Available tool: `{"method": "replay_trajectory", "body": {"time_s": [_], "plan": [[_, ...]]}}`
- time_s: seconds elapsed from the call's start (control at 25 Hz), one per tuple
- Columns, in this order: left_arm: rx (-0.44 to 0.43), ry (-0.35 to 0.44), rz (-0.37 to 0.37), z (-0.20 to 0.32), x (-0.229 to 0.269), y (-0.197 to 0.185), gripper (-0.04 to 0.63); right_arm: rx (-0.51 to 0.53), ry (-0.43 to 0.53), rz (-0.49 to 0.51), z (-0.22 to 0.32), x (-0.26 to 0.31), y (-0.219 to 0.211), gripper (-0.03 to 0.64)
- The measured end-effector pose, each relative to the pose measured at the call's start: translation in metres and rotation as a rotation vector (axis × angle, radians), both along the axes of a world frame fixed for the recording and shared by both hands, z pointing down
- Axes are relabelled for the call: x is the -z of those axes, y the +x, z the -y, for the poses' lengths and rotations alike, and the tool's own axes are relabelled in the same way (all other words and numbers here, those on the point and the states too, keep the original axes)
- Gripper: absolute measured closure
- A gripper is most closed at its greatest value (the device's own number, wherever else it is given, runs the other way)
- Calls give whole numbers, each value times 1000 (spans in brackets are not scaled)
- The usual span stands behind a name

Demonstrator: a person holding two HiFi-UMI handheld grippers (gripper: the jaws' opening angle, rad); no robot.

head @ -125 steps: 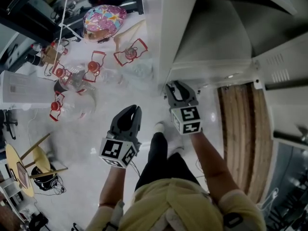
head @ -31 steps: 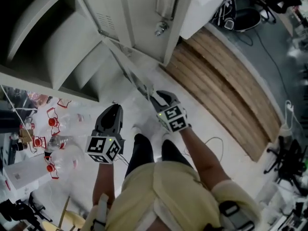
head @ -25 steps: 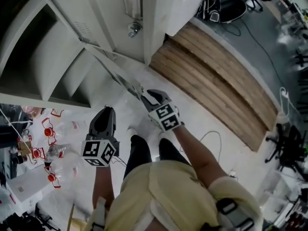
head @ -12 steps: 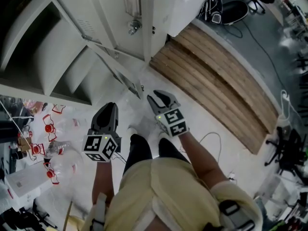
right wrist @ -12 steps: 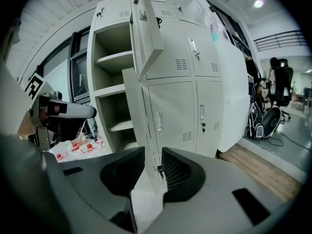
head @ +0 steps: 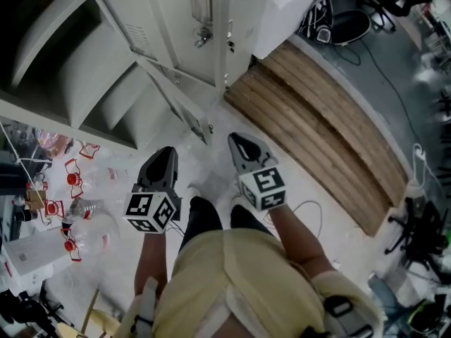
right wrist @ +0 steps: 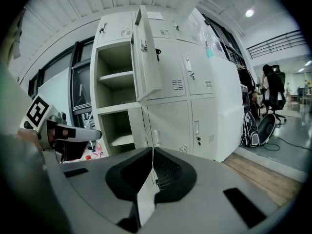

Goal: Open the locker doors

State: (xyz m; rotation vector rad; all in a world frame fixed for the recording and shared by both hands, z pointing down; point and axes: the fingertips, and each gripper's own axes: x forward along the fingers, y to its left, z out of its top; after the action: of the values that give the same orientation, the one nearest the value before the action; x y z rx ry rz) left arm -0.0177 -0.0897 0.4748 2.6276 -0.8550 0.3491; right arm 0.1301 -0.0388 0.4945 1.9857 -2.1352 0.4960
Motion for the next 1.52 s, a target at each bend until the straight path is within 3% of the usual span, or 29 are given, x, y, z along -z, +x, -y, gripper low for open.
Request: {"method": "replay_trajectory", "body": {"time_s": [0.28, 0.56, 1.52], "plan": [[26, 13, -18, -3, 16, -2, 569, -9, 17, 5, -5, 29, 1, 612], [44, 25, -24, -5, 28, -6, 569, -17, 74, 99, -9, 60, 1, 612], [21, 78, -43, -6, 57, -3, 569, -62, 145, 99, -6, 89, 8, 615]]}}
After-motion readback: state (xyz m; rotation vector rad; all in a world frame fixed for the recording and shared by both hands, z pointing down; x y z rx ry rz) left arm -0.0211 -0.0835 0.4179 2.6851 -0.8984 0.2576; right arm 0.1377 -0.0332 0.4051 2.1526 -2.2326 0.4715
